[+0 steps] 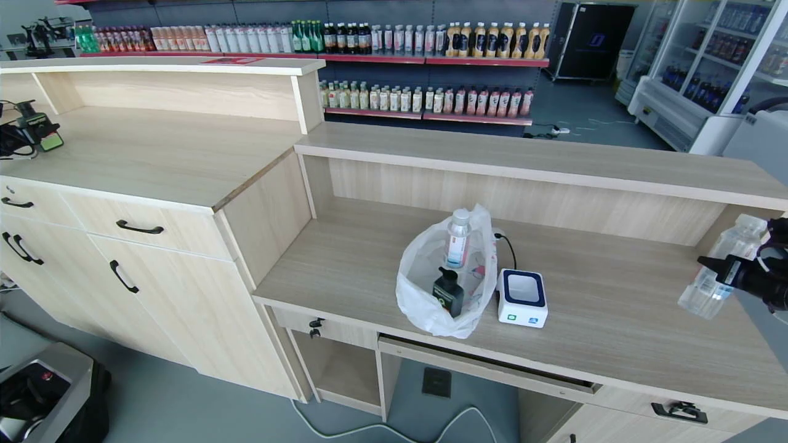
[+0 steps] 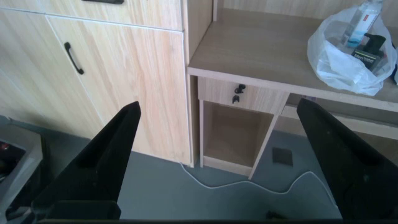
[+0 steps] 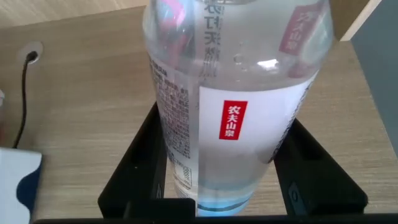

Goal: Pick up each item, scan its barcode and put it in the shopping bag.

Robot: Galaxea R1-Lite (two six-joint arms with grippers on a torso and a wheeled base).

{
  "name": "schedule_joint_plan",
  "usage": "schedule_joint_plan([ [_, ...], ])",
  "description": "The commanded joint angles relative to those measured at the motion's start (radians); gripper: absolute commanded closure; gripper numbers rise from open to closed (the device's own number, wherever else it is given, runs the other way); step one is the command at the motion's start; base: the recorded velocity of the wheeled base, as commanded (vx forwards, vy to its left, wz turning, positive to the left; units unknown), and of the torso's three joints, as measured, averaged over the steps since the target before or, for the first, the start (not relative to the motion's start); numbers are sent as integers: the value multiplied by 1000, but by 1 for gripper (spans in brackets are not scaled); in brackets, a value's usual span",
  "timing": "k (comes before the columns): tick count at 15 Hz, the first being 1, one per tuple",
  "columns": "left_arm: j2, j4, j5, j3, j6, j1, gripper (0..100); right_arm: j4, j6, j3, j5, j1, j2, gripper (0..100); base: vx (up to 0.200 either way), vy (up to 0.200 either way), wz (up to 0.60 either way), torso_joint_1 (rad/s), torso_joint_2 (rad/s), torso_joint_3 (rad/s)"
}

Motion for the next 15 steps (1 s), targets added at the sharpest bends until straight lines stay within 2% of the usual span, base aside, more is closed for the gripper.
schedule_joint_plan([
  [1,0,0,0,0,0,1,0,318,89,26,307,8,-427,100,0,0,0,0,0,0],
  [2,0,0,0,0,0,1,0,367,89,27,362,10,-478,100,0,0,0,0,0,0],
  [3,0,0,0,0,0,1,0,471,89,32,483,24,-580,100,0,0,0,0,0,0],
  [4,0,0,0,0,0,1,0,505,89,32,515,35,-613,100,0,0,0,0,0,0],
  [5,0,0,0,0,0,1,0,600,89,32,558,85,-694,100,0,0,0,0,0,0],
  [9,0,0,0,0,0,1,0,750,89,32,573,228,-817,100,0,0,0,0,0,0],
  [13,0,0,0,0,0,1,0,905,78,43,573,311,-941,100,0,0,0,0,0,0],
  [15,0,0,0,0,0,1,0,916,57,60,569,335,-973,100,0,0,0,0,0,0],
])
